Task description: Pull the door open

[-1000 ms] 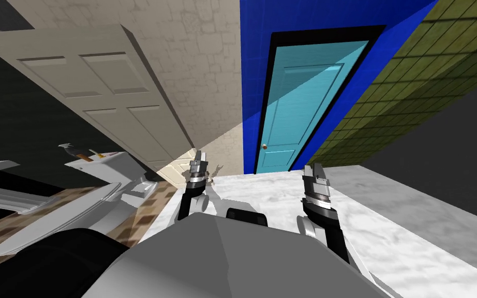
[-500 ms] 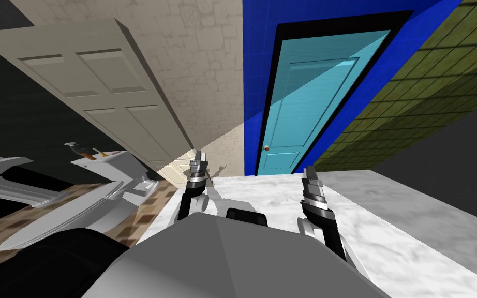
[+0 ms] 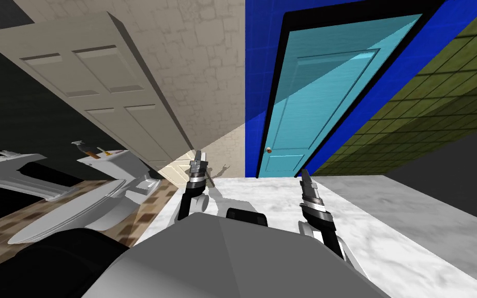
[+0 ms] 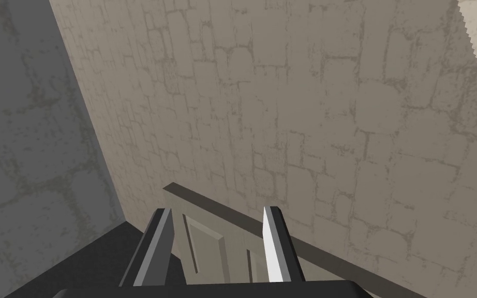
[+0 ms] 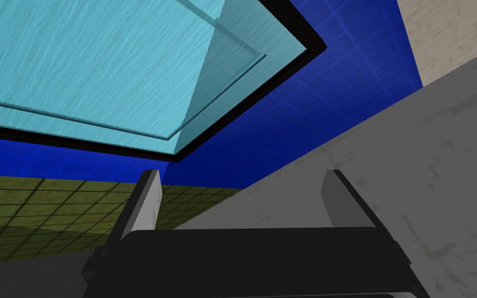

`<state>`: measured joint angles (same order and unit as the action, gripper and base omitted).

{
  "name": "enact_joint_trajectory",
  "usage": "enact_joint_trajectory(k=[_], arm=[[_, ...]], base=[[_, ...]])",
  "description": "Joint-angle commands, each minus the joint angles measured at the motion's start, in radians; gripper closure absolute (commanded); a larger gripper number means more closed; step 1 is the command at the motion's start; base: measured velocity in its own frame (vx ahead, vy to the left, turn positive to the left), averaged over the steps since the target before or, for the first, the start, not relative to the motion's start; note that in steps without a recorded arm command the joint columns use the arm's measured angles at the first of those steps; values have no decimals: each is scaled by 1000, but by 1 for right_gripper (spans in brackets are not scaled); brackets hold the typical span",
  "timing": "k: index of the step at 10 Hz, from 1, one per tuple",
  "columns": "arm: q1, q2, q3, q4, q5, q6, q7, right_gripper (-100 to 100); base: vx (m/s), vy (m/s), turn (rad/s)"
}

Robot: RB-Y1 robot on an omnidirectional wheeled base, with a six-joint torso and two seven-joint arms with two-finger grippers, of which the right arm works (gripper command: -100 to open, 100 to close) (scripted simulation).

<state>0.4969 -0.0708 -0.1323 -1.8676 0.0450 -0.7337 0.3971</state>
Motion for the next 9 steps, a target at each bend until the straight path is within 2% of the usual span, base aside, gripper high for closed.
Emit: enact_joint_trajectory(k=[1,9], arm=[[-2,-3,-7,27,12,-3,36,-100],[-12,-9,-39,179,76,-38,205,-100]], base=[[98,-38,66],[93,-35,74]])
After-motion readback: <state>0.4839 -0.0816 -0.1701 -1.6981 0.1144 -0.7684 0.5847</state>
